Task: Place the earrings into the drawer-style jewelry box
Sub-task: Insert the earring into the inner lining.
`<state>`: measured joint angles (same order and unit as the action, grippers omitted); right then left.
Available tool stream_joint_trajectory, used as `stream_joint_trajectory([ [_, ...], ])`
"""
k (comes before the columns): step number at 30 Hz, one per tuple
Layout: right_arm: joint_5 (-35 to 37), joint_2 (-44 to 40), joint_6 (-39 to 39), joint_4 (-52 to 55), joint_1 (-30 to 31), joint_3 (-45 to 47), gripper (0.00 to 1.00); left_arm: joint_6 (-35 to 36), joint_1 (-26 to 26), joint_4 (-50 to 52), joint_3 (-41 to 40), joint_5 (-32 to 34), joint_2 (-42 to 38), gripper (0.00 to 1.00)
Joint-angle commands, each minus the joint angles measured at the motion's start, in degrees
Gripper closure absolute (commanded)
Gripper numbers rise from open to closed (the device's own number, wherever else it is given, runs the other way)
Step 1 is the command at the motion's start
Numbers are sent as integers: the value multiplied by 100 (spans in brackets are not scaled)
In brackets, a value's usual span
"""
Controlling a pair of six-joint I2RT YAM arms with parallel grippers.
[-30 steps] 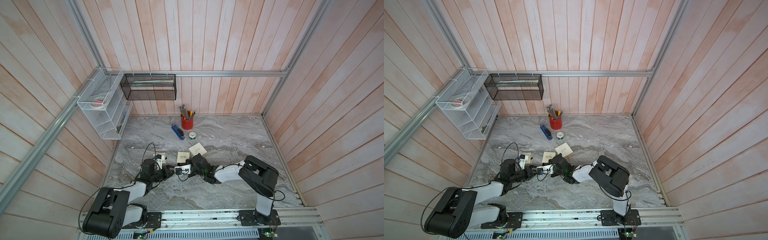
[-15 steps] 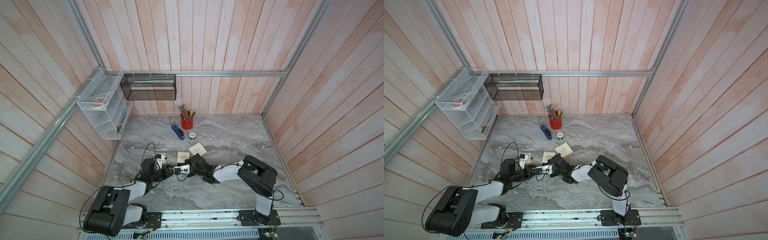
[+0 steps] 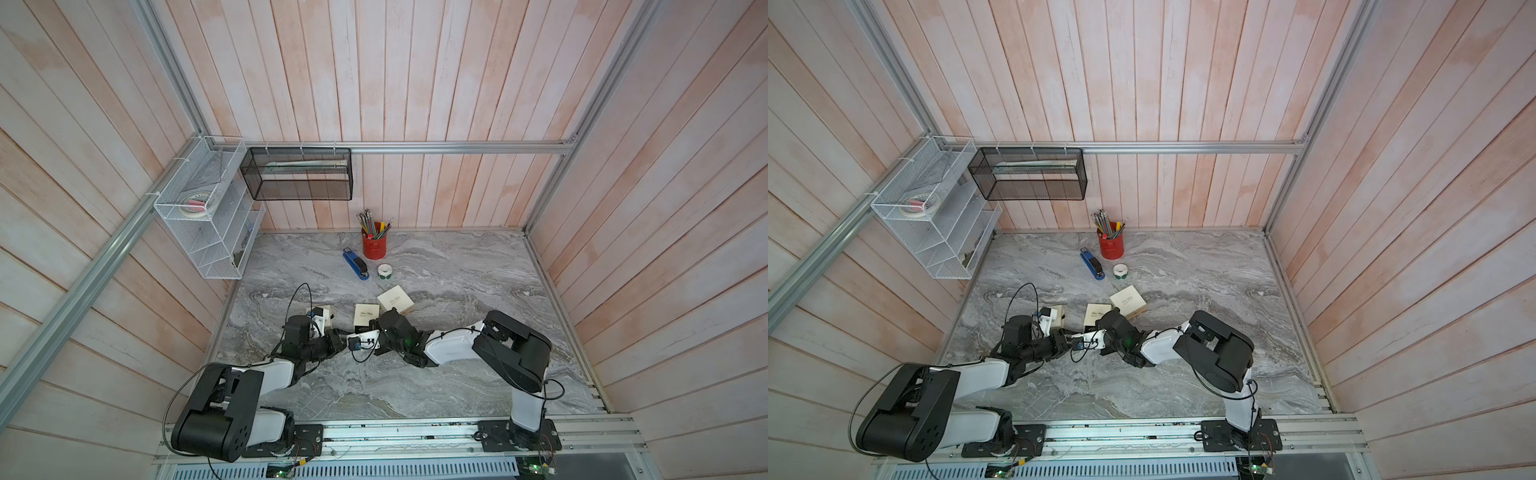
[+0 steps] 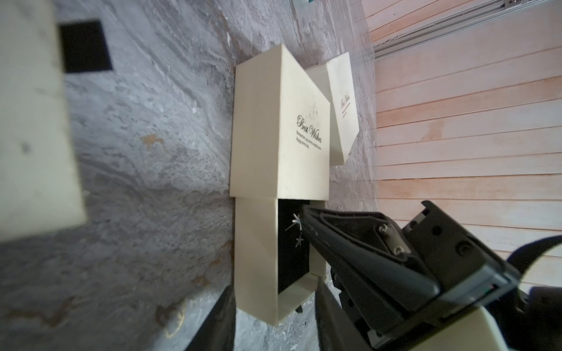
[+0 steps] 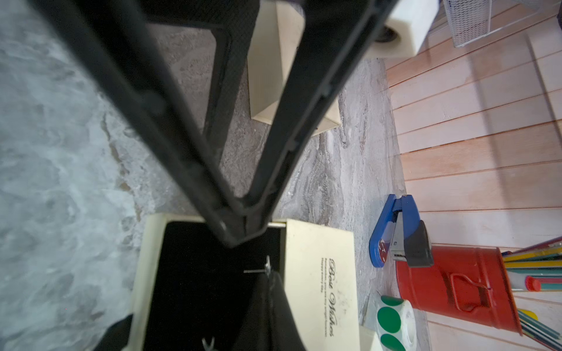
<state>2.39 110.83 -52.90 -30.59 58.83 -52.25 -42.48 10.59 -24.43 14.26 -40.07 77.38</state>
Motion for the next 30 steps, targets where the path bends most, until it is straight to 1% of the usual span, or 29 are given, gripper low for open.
stream_joint_trajectory([
  [1, 119, 176, -61, 192, 42, -177, 100, 169, -26, 45, 162, 61, 96, 58],
  [15, 211, 255, -138, 396, 93, -286, 100, 258, -22, 65, 253, -33, 452, 62],
  [30, 394, 213, -291, 738, 164, -286, 100, 275, -30, 26, 217, -18, 517, 64],
])
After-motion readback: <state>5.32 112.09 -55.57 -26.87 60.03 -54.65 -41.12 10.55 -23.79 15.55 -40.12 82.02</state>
